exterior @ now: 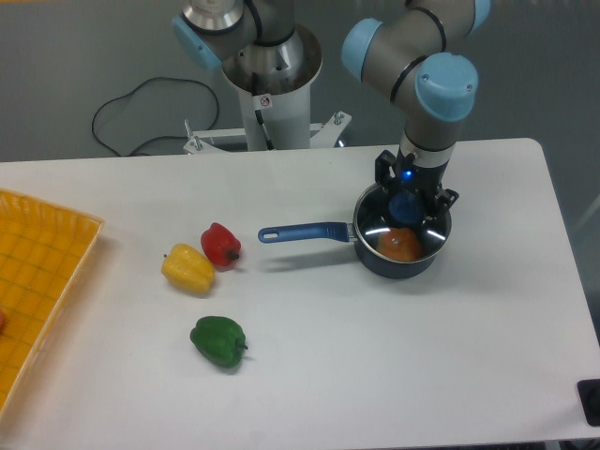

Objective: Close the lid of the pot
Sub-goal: 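Hold the lid knob steady while the lid settles on the pot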

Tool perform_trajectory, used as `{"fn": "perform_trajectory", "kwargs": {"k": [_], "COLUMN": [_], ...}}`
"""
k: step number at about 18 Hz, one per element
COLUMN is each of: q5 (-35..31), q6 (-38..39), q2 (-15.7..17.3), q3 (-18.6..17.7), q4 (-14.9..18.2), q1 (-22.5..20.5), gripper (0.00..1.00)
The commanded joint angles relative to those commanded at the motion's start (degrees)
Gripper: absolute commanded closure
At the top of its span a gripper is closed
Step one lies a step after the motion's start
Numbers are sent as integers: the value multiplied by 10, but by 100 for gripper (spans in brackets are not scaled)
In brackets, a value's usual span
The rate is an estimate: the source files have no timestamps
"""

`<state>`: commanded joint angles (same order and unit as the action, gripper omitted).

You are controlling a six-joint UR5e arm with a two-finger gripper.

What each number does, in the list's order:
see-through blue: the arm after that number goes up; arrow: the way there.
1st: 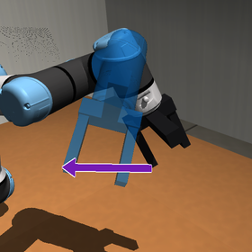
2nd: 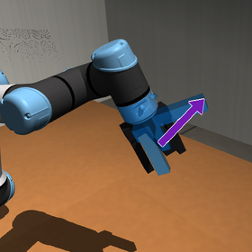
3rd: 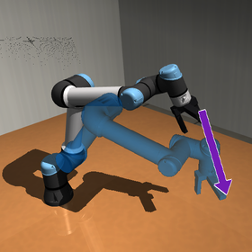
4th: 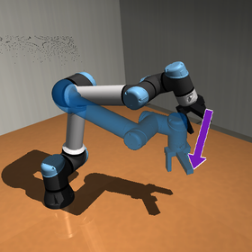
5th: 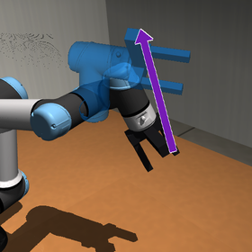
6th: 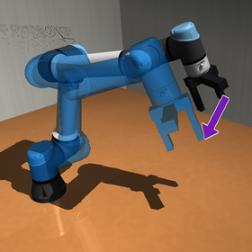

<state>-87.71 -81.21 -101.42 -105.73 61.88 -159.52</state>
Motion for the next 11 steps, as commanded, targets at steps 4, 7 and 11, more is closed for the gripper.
{"fn": "perform_trajectory", "kwargs": {"k": [4,7,11], "q5": [-1,-1,-2], "q6": [-3,-4,-6], "q2": [-2,-2,-2], "q3": [-9,-9,-9], "q4": [-14,-14,-14], "q1": [-1,-2,-2], "gripper": [66,66,66]}}
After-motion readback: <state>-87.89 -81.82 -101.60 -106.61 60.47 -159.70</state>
